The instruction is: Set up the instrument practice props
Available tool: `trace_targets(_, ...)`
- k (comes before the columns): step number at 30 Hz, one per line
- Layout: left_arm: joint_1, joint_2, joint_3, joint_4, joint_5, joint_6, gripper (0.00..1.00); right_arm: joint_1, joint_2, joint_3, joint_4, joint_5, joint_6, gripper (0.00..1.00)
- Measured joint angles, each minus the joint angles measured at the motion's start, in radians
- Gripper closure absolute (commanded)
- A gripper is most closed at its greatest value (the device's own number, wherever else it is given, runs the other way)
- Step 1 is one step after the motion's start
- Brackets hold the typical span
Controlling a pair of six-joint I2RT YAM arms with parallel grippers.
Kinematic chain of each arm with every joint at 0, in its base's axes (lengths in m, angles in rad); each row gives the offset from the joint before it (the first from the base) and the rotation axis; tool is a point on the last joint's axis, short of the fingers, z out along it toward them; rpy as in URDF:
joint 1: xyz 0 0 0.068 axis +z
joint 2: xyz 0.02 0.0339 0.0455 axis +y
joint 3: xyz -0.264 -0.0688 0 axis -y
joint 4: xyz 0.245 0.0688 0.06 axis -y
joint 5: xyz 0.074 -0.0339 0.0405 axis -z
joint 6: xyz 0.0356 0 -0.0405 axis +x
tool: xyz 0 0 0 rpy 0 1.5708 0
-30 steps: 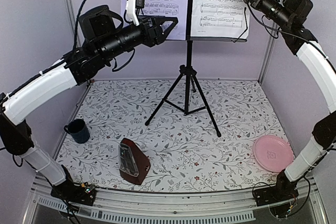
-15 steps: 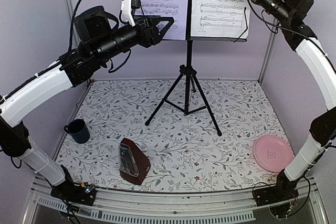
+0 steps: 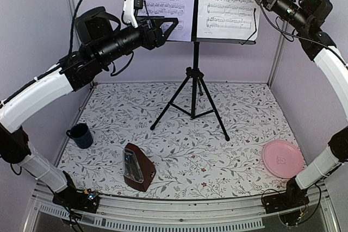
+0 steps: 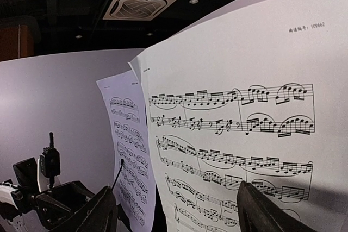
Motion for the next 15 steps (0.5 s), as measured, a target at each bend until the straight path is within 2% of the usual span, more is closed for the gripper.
trace_targets(8,0.0,0.0,-0.003,0.0,0.001,0.0,0.36,0.0,-0.03,-0.047,-0.002,0.002,-0.012,0.24)
trace_targets(15,-0.015,0.01,0.018,-0.003,0.051,0.029,0.4,0.0,-0.024,-0.037,-0.003,0.009,-0.023,0.24)
